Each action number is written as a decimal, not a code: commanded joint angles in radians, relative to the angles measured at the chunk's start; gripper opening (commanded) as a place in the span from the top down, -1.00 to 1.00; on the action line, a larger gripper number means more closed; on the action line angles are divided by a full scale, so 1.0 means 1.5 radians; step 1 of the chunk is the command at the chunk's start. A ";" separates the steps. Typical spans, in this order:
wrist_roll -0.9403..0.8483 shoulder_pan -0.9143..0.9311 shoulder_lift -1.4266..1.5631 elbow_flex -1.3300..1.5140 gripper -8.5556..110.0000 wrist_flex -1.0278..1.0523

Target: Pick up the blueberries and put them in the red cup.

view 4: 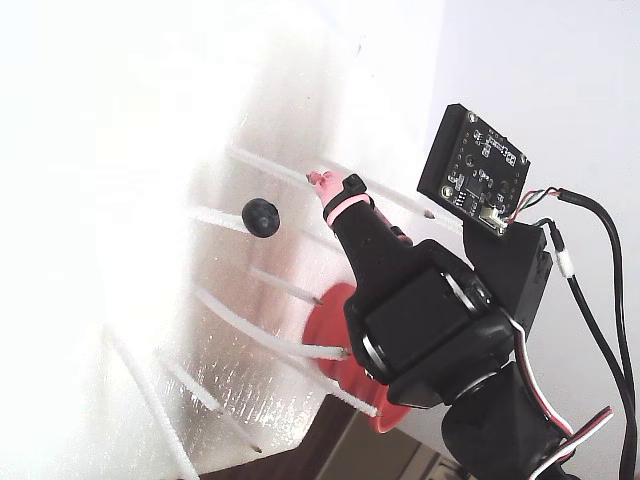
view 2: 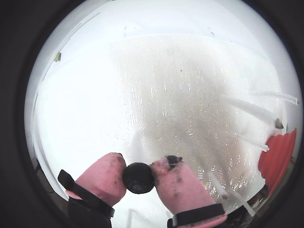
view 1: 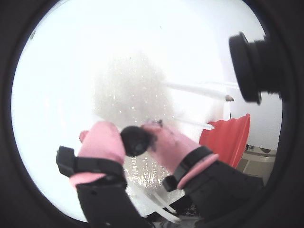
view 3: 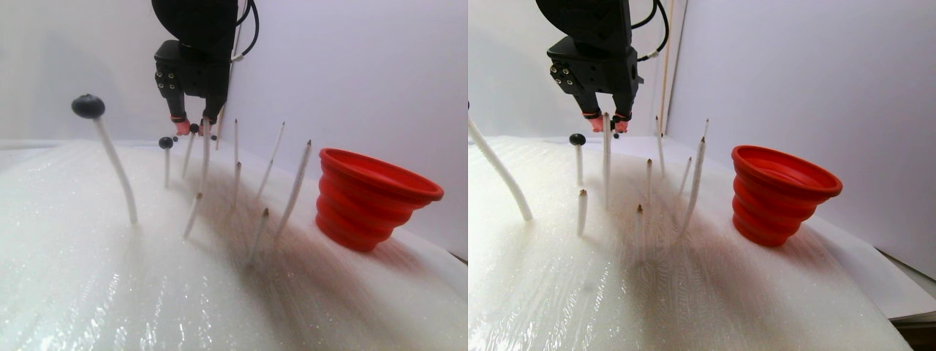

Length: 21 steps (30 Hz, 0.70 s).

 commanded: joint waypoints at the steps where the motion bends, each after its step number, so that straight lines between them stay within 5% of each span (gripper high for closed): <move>1: -0.008 0.016 0.074 -0.010 0.69 0.008; 21: -0.022 0.046 0.180 0.042 0.69 0.077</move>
